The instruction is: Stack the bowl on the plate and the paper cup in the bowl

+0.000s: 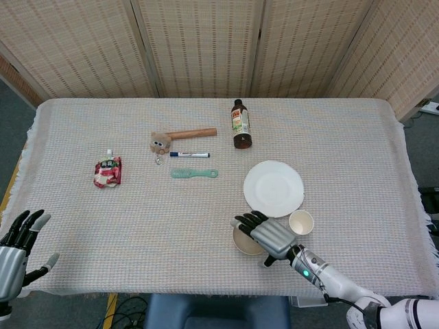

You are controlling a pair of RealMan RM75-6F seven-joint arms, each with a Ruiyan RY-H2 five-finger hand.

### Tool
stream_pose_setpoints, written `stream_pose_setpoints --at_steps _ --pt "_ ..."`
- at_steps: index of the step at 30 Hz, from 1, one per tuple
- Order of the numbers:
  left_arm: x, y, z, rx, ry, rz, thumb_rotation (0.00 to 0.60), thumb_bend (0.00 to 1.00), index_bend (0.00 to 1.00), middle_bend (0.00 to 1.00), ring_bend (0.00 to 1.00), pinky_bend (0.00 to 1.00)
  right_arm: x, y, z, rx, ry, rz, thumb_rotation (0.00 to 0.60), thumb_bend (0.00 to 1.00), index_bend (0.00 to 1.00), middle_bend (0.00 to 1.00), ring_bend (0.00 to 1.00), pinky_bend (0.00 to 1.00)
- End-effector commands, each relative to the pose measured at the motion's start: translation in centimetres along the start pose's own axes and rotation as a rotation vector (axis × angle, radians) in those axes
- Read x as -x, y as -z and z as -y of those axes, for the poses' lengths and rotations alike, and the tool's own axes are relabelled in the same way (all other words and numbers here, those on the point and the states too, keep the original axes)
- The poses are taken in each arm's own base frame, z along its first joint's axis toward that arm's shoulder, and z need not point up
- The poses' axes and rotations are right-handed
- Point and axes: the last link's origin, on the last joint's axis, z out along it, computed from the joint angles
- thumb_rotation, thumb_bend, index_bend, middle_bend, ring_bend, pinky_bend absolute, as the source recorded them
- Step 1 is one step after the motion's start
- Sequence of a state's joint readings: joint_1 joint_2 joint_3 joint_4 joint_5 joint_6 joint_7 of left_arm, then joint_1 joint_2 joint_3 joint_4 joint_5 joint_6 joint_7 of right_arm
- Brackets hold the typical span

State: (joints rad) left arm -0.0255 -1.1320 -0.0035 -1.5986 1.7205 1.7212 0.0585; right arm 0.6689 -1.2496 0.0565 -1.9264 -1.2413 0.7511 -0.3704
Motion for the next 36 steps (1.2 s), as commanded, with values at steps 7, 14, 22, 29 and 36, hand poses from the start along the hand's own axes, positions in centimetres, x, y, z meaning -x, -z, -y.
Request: stream_pose_setpoints --at_steps 7,14,22,29,36 --pt "-0.7 0.3 0.4 -0.010 0.013 -0.018 0.600 0.26 0.16 0.16 0.11 0.45 0.7 -1.6 0.2 0.013 0.004 0.010 0.600 0.00 0.00 0.00 0.00 0.00" --pt "-0.9 0.4 0.4 -0.014 0.015 -0.025 0.600 0.26 0.16 0.16 0.11 0.45 1.0 -2.5 -0.4 0.037 -0.005 0.013 0.600 0.00 0.00 0.00 0.00 0.00" --pt "-1.3 0.6 0.6 -0.022 0.024 -0.038 0.600 0.26 0.16 0.16 0.11 0.45 1.1 -3.6 -0.4 0.041 -0.006 0.028 0.600 0.01 0.00 0.00 0.00 0.00" --pt "-1.7 0.8 0.7 -0.029 0.022 -0.066 0.600 0.26 0.16 0.16 0.11 0.45 1.4 -4.4 -0.5 0.050 0.010 0.044 0.600 0.07 0.00 0.00 0.00 0.00" --pt "-1.9 0.9 0.8 -0.033 0.019 -0.082 0.600 0.26 0.16 0.16 0.11 0.45 1.5 -4.7 -0.4 0.062 0.021 0.032 0.600 0.17 0.00 0.03 0.15 0.16"
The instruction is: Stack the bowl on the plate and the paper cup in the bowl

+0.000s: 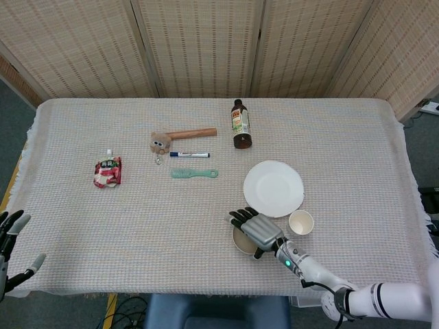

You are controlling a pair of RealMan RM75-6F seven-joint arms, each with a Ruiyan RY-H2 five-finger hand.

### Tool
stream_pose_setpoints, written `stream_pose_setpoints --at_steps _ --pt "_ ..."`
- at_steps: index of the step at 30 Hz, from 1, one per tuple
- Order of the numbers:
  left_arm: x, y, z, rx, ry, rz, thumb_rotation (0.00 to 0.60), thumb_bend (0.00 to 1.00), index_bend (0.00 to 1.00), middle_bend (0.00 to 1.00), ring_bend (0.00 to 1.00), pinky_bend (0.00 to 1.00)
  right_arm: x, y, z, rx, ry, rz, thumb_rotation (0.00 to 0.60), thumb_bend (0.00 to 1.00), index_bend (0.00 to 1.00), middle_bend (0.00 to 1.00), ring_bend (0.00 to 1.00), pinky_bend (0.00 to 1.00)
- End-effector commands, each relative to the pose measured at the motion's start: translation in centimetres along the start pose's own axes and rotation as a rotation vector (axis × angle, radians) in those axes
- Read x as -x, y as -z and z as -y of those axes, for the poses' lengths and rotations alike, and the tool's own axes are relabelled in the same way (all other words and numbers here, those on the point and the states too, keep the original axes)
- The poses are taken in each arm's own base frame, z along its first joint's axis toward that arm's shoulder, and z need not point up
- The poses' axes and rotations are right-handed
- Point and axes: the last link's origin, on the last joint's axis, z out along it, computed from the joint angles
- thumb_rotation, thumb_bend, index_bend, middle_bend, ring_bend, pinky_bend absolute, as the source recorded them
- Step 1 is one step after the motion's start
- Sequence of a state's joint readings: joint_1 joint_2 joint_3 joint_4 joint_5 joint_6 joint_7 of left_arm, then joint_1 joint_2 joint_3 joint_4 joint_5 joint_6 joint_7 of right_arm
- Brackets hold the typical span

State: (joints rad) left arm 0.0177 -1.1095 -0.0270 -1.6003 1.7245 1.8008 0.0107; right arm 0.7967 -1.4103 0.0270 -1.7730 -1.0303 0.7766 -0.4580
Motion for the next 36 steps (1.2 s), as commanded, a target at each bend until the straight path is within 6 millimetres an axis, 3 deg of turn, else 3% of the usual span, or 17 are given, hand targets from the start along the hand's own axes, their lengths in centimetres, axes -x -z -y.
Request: stream_pose_setpoints --at_steps 1,5,8,15,21,28,36 --pt "0.0 0.0 0.0 -0.002 -0.001 -0.002 0.600 0.26 0.16 0.16 0.11 0.45 0.0 0.0 0.0 0.003 0.008 -0.008 0.600 0.19 0.00 0.04 0.17 0.20" --pt "0.0 0.0 0.0 -0.002 -0.002 -0.003 0.600 0.26 0.15 0.16 0.11 0.45 0.0 0.1 0.0 0.006 0.017 -0.025 0.600 0.24 0.00 0.11 0.26 0.34" --pt "0.0 0.0 -0.1 -0.002 -0.005 -0.003 0.600 0.26 0.15 0.16 0.11 0.45 -0.1 0.2 -0.1 0.008 0.014 -0.035 0.600 0.25 0.00 0.13 0.31 0.38" --pt "0.1 0.0 -0.1 -0.002 -0.008 -0.002 0.600 0.26 0.15 0.16 0.11 0.45 -1.9 0.5 -0.1 0.011 -0.017 -0.110 0.600 0.25 0.00 0.13 0.31 0.39" --pt "0.2 0.0 -0.1 -0.003 -0.010 0.004 0.600 0.26 0.15 0.16 0.11 0.45 -4.9 0.3 -0.7 0.034 -0.019 -0.189 0.600 0.24 0.00 0.13 0.31 0.39" --pt "0.5 -0.2 -0.1 -0.004 -0.019 0.018 0.600 0.26 0.15 0.16 0.11 0.45 -7.9 -0.4 -3.4 0.140 -0.020 -0.275 0.600 0.23 0.00 0.13 0.31 0.39" --pt "0.7 -0.4 0.0 -0.008 -0.021 0.027 0.600 0.26 0.15 0.16 0.11 0.45 -8.9 -1.7 -7.0 0.247 -0.058 -0.287 0.600 0.21 0.00 0.13 0.31 0.39"
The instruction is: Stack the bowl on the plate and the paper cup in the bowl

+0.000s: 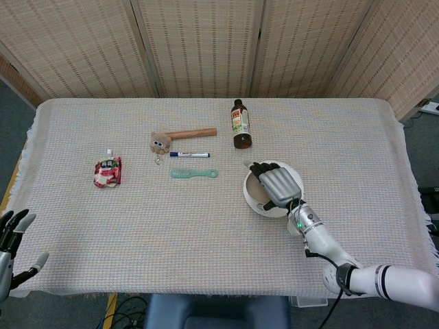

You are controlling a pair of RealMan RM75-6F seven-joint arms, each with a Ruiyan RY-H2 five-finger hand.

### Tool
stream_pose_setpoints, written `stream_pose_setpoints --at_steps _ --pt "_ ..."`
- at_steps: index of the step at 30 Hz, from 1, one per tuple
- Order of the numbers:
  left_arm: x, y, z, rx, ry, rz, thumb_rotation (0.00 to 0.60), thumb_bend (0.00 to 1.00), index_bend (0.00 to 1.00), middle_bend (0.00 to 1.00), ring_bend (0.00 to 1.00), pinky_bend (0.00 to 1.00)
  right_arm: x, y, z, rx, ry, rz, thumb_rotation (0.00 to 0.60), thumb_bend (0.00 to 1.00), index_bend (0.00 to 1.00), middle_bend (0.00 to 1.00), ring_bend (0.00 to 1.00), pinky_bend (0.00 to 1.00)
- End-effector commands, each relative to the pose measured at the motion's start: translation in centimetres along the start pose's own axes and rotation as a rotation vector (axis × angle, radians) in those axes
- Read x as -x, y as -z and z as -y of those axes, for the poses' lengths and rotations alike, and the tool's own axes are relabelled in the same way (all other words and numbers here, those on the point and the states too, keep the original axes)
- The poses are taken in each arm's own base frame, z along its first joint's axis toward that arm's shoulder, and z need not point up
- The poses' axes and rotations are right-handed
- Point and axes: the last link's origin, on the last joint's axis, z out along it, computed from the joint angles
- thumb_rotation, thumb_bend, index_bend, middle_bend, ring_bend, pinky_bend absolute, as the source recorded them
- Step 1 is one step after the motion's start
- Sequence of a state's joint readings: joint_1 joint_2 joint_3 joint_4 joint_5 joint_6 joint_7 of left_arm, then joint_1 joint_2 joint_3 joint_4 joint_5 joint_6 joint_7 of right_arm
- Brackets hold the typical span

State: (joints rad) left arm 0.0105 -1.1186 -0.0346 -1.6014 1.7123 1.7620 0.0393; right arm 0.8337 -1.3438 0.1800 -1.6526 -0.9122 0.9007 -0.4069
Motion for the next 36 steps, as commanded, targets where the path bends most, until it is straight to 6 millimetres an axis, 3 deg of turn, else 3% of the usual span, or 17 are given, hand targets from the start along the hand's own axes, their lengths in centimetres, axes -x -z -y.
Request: stream_pose_setpoints --at_steps 1,21,36 --pt "0.0 -0.1 0.1 -0.002 0.000 0.002 0.600 0.26 0.15 0.16 0.11 0.45 -0.2 -1.0 -1.2 0.040 -0.015 0.002 0.600 0.21 0.00 0.13 0.31 0.39" --pt "0.6 -0.8 0.7 -0.027 -0.003 0.019 0.600 0.26 0.15 0.16 0.11 0.45 2.6 -3.2 -4.9 0.122 -0.048 0.106 0.600 0.21 0.00 0.13 0.31 0.39" --pt "0.3 -0.8 0.8 -0.030 0.004 0.011 0.600 0.26 0.15 0.16 0.11 0.45 4.2 -4.2 -4.9 0.106 -0.058 0.112 0.600 0.19 0.00 0.11 0.28 0.39"
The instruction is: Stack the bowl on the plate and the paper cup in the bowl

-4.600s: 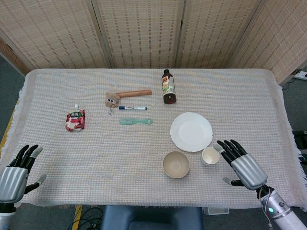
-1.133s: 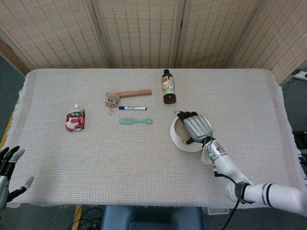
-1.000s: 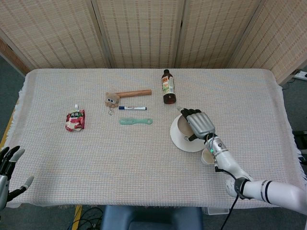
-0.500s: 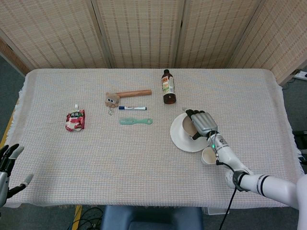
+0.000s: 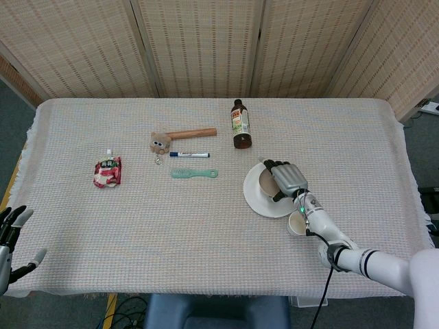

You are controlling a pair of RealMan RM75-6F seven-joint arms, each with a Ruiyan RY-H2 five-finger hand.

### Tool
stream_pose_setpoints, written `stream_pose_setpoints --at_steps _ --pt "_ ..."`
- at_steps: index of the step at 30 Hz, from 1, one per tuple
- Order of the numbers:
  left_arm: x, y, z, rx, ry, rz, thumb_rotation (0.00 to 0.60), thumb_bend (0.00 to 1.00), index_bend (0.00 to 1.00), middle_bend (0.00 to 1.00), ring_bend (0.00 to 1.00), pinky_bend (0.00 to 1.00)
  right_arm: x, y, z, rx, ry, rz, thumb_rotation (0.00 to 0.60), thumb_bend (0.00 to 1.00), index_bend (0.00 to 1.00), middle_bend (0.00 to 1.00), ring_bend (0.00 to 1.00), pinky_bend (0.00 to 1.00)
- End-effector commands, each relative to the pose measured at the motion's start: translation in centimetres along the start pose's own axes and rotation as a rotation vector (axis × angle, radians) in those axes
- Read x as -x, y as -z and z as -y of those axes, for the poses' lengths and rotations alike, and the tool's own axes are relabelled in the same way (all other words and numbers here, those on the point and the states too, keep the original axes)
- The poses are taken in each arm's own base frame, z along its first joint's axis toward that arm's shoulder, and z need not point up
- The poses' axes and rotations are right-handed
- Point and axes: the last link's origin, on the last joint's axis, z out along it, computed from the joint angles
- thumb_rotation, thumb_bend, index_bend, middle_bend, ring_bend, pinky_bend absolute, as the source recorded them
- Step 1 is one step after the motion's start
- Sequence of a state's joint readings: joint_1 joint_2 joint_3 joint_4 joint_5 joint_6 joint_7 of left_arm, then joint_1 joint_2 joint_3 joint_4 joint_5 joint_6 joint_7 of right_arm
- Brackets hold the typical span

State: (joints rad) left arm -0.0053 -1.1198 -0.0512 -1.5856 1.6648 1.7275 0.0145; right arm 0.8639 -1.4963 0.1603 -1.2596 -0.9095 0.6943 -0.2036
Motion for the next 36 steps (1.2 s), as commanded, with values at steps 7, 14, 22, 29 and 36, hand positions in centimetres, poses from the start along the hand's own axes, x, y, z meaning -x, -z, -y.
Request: stream_pose_setpoints --at_steps 7,14,22,29,36 --pt "0.0 0.0 0.1 -0.002 0.002 -0.001 0.600 0.26 0.15 0.16 0.11 0.45 0.2 0.0 -0.2 0.003 -0.008 0.028 0.600 0.14 0.00 0.02 0.20 0.37" --pt "0.0 0.0 0.0 -0.002 0.001 -0.002 0.600 0.26 0.15 0.16 0.11 0.45 0.1 0.2 -0.3 0.004 -0.011 0.051 0.600 0.11 0.00 0.00 0.05 0.23" --pt "0.0 0.0 0.1 -0.003 0.002 -0.002 0.600 0.26 0.15 0.16 0.11 0.45 -0.3 0.4 -0.2 0.004 -0.005 0.051 0.600 0.09 0.00 0.00 0.00 0.12" --pt "0.0 -0.1 0.0 -0.001 0.000 -0.001 0.600 0.26 0.15 0.16 0.11 0.45 -0.3 0.8 -0.4 0.007 -0.003 0.069 0.600 0.08 0.00 0.00 0.00 0.05" --pt "0.0 -0.1 0.1 -0.003 0.001 -0.001 0.600 0.26 0.15 0.16 0.11 0.45 -1.3 1.7 -0.4 0.000 0.008 0.070 0.600 0.06 0.00 0.00 0.00 0.00"
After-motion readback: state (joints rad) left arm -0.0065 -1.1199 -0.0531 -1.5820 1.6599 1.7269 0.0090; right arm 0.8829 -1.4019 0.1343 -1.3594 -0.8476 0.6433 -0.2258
